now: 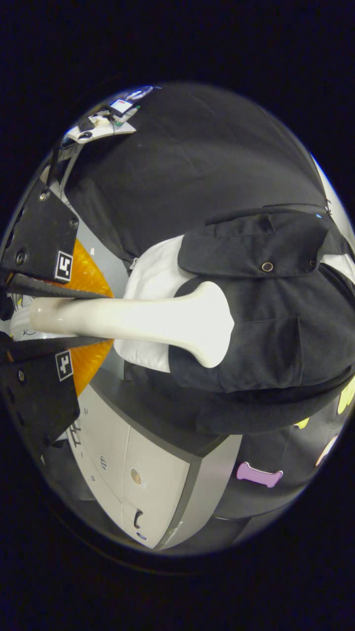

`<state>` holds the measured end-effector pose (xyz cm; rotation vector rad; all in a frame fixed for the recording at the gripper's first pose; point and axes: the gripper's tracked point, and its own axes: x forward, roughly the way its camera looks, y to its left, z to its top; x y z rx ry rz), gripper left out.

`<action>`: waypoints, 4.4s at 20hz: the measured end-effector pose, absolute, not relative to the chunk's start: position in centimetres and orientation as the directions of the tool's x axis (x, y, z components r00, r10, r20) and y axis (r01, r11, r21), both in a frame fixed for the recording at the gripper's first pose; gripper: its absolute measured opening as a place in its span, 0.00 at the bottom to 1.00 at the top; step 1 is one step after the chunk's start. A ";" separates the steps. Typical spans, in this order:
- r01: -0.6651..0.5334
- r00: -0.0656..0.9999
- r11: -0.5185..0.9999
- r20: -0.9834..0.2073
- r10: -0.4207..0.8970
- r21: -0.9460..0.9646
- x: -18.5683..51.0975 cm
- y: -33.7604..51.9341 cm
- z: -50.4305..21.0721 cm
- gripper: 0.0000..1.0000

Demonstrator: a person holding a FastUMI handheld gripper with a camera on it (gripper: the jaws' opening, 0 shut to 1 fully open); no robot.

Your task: Iron the clothes twice with a garment steamer, once on the left side and once on the right side.

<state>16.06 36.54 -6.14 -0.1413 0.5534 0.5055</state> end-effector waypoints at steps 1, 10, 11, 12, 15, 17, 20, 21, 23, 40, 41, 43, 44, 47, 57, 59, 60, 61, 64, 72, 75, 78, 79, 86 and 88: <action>-0.492 0.738 0.870 -0.523 0.426 0.014 16.0 36.5 -5.5 0.38; -0.520 0.800 0.854 -0.348 0.489 0.005 12.8 38.0 6.3 0.38; -0.535 0.800 0.845 -0.321 0.507 0.004 12.2 38.6 8.0 0.37; -0.551 0.801 0.835 -0.288 0.526 -0.006 11.9 39.6 9.7 0.37; -0.575 0.801 0.818 -0.224 0.556 -0.028 10.8 41.6 13.6 0.37; -0.600 0.789 0.799 -0.185 0.586 -0.030 9.9 43.5 15.9 0.38; -0.614 0.787 0.788 -0.118 0.606 -0.045 8.7 46.1 19.9 0.38; -0.616 0.786 0.787 -0.099 0.610 -0.046 8.4 47.2 21.1 0.38; -0.622 0.783 0.782 -0.066 0.618 -0.048 8.0 49.7 23.2 0.38; -0.602 0.788 0.786 0.051 0.613 -0.142 10.5 62.9 31.5 0.38; -0.608 0.785 0.782 0.047 0.618 -0.141 10.7 63.1 31.3 0.38; -0.604 0.787 0.781 0.035 0.616 -0.158 11.1 63.2 30.6 0.38; -0.603 0.788 0.780 0.025 0.615 -0.165 11.4 63.1 30.1 0.38; -0.601 0.794 0.782 -0.007 0.608 -0.164 12.2 62.7 28.5 0.38; -0.602 0.799 0.785 -0.126 0.588 -0.145 13.6 60.0 21.8 0.38; -0.603 0.797 0.784 -0.148 0.586 -0.144 13.6 59.5 20.5 0.38; -0.604 0.796 0.784 -0.159 0.584 -0.142 13.5 59.3 19.8 0.38; -0.604 0.796 0.785 -0.169 0.582 -0.141 13.5 59.2 19.2 0.38; -0.601 0.796 0.787 -0.197 0.572 -0.142 13.6 58.4 17.5 0.38; -0.601 0.784 0.790 -0.282 0.553 -0.122 14.0 56.6 12.8 0.38; -0.598 0.782 0.793 -0.307 0.543 -0.121 14.1 55.7 11.3 0.38; -0.598 0.778 0.791 -0.330 0.535 -0.127 13.8 54.8 9.3 0.38; -0.600 0.775 0.790 -0.339 0.534 -0.126 14.0 54.8 8.9 0.38; -0.600 0.753 0.791 -0.419 0.508 -0.120 14.3 53.7 3.9 0.38; -0.600 0.746 0.790 -0.444 0.497 -0.124 14.2 53.3 2.6 0.38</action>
